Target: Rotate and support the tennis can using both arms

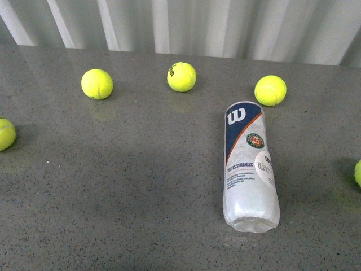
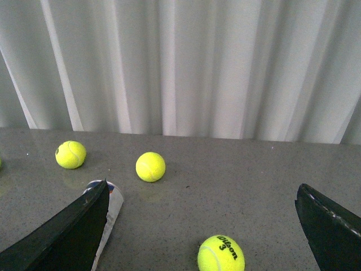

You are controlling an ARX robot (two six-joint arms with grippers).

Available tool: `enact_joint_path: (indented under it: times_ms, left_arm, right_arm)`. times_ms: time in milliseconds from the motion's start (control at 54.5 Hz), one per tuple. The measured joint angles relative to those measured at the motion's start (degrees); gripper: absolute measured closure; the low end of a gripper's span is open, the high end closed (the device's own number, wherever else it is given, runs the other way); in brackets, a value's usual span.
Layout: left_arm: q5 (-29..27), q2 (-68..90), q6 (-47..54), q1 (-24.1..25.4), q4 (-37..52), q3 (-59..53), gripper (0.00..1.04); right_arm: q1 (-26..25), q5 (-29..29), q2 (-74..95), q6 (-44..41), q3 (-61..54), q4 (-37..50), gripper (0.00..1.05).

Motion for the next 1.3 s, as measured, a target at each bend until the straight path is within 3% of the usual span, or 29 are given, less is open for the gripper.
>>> enact_joint_path:
  times_ms: [1303]
  left_arm:
    - [0.0,0.0,0.0,0.0,0.0,0.0,0.07]
  right_arm:
    - [0.0,0.0,0.0,0.0,0.0,0.0,0.07]
